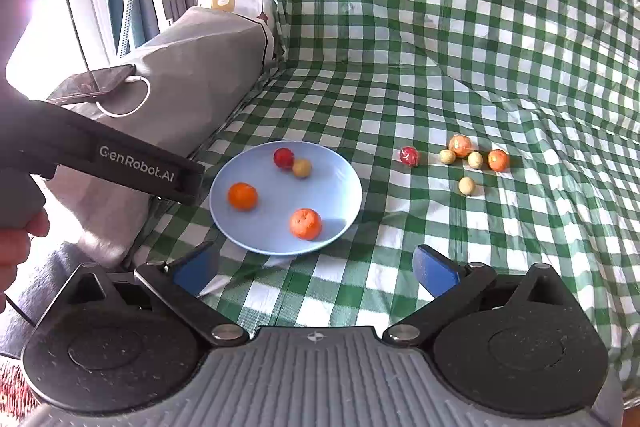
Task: Organize fruits
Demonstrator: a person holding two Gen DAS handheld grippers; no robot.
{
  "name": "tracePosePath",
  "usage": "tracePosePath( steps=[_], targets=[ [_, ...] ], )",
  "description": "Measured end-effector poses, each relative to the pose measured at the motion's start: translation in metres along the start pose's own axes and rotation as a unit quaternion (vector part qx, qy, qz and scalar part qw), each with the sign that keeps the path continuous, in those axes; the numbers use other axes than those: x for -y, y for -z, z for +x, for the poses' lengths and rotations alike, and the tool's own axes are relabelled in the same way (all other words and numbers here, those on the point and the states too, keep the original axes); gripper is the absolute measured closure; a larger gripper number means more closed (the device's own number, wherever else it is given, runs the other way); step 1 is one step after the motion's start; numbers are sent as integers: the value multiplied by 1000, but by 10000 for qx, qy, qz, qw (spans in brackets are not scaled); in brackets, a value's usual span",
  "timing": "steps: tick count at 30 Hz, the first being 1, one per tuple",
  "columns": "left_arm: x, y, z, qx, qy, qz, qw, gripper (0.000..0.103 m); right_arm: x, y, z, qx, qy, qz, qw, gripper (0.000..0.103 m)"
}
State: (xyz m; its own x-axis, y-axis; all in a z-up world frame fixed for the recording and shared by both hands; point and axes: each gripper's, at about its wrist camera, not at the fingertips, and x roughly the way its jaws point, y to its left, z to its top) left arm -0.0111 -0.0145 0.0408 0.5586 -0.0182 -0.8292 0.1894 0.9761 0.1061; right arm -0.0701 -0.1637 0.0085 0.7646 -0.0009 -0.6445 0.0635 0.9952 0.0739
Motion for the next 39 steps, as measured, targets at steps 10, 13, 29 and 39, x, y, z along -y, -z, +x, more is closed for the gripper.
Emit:
tracePosePath(
  steps=[10,13,29,39],
  targets=[
    [7,14,-25,218,-6,112,9997,0,-6,10,-36,356,119,-11,9993,1],
    [8,15,-24,209,-20,145,9997,0,-6,12,-39,391,141,-5,9991,1],
    [7,7,-7,41,-174,197,9996,0,-3,8,-23,231,78,44,9997,1],
    [13,1,8,-142,-182,234,9995,0,2,4,-6,75,40,73,9999,1]
  ],
)
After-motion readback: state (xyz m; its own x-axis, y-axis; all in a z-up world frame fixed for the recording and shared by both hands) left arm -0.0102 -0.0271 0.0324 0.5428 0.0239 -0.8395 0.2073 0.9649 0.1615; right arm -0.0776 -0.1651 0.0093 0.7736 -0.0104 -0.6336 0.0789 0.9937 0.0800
